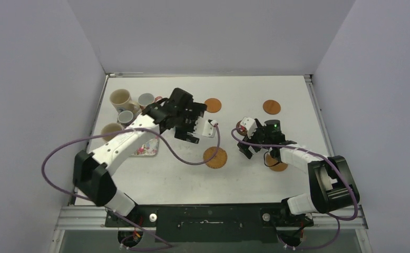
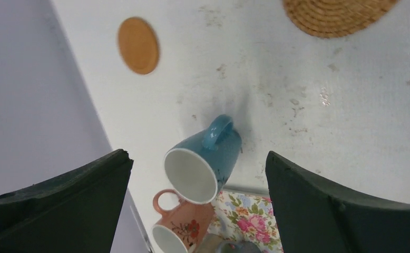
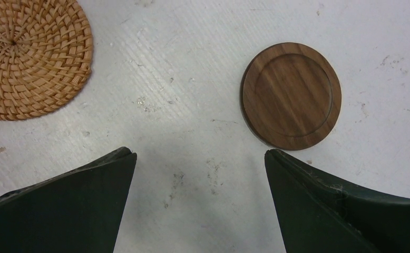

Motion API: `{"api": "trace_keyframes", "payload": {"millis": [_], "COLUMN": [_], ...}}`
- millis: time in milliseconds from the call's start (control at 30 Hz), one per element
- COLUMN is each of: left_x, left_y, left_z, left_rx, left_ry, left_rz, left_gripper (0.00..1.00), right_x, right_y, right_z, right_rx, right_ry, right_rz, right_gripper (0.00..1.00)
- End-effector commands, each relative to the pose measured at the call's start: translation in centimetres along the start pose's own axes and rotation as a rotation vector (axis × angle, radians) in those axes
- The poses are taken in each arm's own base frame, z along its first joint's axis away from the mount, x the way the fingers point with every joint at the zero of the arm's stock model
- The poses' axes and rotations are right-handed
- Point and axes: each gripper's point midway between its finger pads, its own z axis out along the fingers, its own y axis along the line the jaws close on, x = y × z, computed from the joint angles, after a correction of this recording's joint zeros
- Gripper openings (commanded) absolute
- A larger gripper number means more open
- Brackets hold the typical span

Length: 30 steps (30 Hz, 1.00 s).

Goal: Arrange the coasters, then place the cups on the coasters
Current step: Place the cup at the center of the board.

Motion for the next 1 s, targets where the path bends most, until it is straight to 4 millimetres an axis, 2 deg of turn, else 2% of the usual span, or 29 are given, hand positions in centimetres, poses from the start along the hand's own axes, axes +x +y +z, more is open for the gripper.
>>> {"api": "trace_keyframes", "payload": {"millis": [0, 100, 200, 267, 367, 400, 433, 467, 600, 700, 800, 867, 967], "left_x": [-0.5, 4.1, 9.7, 13.6, 17.3, 19.1, 20.2, 21.2, 23.3, 23.3, 22.8, 22.6, 23.0], "left_y": [6.2, 6.6, 5.2, 3.4, 0.4, -0.7, -1.5, -2.4, -4.9, -5.2, -5.1, -5.7, -6.4], "left_z": [-7.2, -11.3, -13.8, -15.0, -16.1, -16.7, -17.0, -16.9, -15.4, -15.6, -16.6, -16.7, -17.0], "left_rx": [-0.545, -0.807, -0.874, -0.893, -0.941, -0.993, -1.033, -1.055, -1.090, -1.112, -1.125, -1.116, -1.164], "left_ry": [-0.111, -0.116, -0.166, -0.195, -0.215, -0.199, -0.196, -0.189, -0.177, -0.171, -0.176, -0.160, -0.133], "left_rz": [-0.258, -0.518, -0.817, -0.985, -1.116, -1.170, -1.210, -1.250, -1.328, -1.322, -1.320, -1.337, -1.364], "left_gripper": [0.97, 0.97, 0.97, 0.97, 0.97, 0.97, 0.97, 0.97, 0.97, 0.97, 0.97, 0.97, 0.98], "right_x": [-3.4, -5.3, -8.3, -10.7, -14.6, -15.9, -17.9, -19.0, -22.8, -24.3, -24.7, -25.2, -24.8], "right_y": [-1.4, -1.8, -2.1, -2.0, -1.1, -0.7, -0.4, 0.2, 2.8, 4.4, 6.2, 7.1, 8.4], "right_z": [-0.1, -0.8, -1.2, -1.1, -0.4, 0.0, 0.4, 1.0, 4.4, 7.4, 10.2, 11.3, 12.8], "right_rx": [0.030, 0.041, 0.033, 0.019, -0.011, -0.013, -0.017, -0.028, -0.119, -0.173, -0.225, -0.240, -0.252], "right_ry": [-0.061, -0.072, -0.093, -0.101, -0.112, -0.113, -0.128, -0.125, -0.122, -0.096, -0.055, -0.048, -0.020], "right_rz": [-0.015, -0.022, -0.042, -0.047, -0.080, -0.095, -0.117, -0.132, -0.126, -0.100, -0.095, -0.100, -0.105], "right_gripper": [1.00, 1.00, 1.00, 1.00, 1.00, 1.00, 1.00, 1.00, 1.00, 1.00, 1.00, 1.00, 1.00]}}
